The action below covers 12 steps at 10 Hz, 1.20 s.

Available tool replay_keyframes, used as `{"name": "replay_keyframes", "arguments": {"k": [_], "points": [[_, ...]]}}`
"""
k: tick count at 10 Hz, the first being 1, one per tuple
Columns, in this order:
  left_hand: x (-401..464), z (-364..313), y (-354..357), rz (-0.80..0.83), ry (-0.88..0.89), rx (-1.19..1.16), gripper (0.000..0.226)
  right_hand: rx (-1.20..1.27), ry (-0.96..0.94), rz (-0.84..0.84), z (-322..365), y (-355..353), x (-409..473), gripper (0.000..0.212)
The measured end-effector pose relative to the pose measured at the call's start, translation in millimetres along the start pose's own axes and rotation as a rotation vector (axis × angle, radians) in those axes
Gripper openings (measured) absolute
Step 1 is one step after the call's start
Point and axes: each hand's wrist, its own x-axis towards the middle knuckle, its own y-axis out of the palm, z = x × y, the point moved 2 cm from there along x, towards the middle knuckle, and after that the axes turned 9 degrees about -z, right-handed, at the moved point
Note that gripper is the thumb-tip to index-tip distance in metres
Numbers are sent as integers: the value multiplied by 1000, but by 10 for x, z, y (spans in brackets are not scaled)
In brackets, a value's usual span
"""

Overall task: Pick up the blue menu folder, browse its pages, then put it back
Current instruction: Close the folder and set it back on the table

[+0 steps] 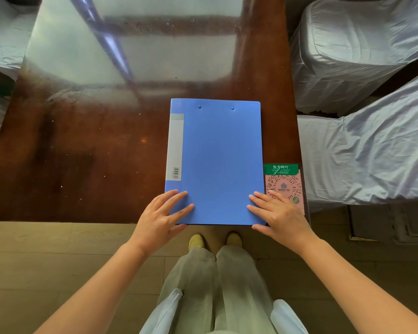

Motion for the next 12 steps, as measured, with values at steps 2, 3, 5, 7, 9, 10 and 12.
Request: {"name": "replay_keyframes", "arguments": {"k": [2,3,5,7,9,10,12], "points": [[4,15,10,5,2,-3,53,5,1,1,-12,6,-4,53],[-1,6,11,5,8,3,52,-3,-3,-7,-5,10,-9,51],[-8,-11,8,5,7,7,51,-16,-11,-29,3,20,-22,50],[-5,-27,18,6,-1,5,50,-37,-25,-37,6,13,-8,48],[-9,-40,31,-11,-11,1,53,-56,-29,-28,6,19,-16,48],[-24,-48,44,-20,8,37,52,-59,-31,-18,7,15,-14,48],[-46,-75,64,-46,5,33,50,-57,-28,-13,16,5,-5,48]]}}
